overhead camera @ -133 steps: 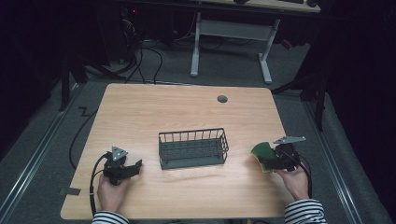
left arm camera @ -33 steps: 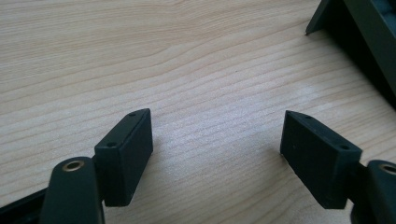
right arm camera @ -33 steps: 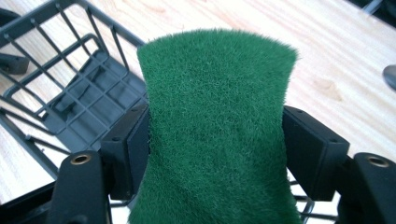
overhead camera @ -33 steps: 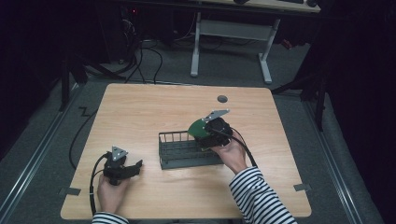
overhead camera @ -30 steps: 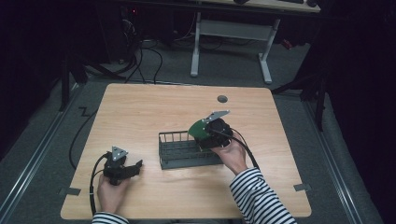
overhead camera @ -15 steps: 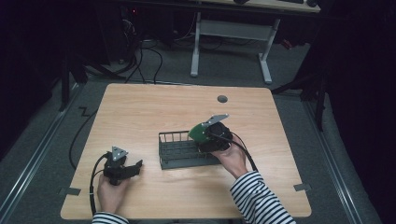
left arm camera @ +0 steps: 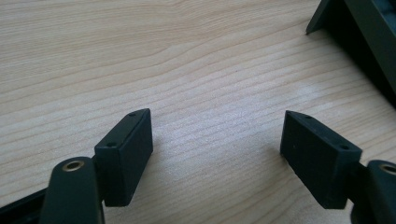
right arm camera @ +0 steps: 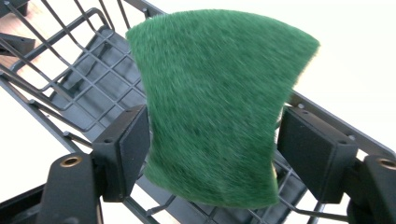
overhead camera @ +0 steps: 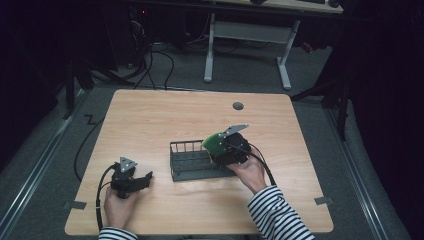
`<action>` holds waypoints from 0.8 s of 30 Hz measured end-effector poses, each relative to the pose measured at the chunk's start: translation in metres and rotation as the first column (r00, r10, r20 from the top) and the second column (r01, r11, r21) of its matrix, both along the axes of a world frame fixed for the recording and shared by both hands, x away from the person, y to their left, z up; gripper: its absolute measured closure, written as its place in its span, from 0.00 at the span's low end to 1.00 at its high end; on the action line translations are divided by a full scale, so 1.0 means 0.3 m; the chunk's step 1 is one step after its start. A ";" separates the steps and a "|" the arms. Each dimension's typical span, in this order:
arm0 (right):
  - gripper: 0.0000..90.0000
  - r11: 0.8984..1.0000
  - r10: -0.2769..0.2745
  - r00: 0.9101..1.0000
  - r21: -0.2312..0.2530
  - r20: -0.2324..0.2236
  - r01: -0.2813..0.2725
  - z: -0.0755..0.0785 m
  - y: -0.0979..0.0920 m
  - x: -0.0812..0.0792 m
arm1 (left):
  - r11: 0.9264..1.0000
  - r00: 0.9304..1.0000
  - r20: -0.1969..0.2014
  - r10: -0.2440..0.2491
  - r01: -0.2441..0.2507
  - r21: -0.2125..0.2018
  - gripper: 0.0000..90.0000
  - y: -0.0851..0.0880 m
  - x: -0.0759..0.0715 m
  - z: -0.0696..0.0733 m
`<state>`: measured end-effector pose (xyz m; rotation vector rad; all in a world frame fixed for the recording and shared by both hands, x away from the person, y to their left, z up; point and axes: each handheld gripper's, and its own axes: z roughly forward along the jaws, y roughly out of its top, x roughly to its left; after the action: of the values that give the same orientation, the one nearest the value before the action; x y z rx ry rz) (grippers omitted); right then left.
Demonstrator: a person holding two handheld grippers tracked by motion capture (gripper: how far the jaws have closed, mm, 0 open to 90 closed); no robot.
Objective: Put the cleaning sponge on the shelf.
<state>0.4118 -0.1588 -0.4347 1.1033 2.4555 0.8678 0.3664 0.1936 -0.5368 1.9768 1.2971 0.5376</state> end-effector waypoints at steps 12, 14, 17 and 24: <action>0.26 0.998 -0.005 1.000 0.070 0.030 0.003 0.047 -0.060 -0.037 | 1.000 1.000 0.001 0.000 0.000 0.005 0.29 -0.002 0.000 0.000; 0.28 0.997 -0.011 0.999 0.082 0.043 0.008 0.058 -0.082 -0.048 | 1.000 1.000 0.001 0.000 0.000 0.003 0.29 -0.001 0.000 0.000; 0.31 0.992 -0.033 0.998 0.120 0.056 0.026 0.071 -0.121 -0.063 | 1.000 1.000 0.001 0.000 0.000 0.004 0.29 -0.001 0.000 0.000; 0.33 0.984 -0.092 0.994 0.160 0.065 0.081 0.085 -0.215 -0.085 | 1.000 1.000 0.001 0.000 0.000 0.005 0.29 -0.001 0.000 0.000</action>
<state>0.3863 -0.2233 -0.4091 1.1997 2.2946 1.0707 0.3663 0.1931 -0.5369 1.9804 1.2966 0.5424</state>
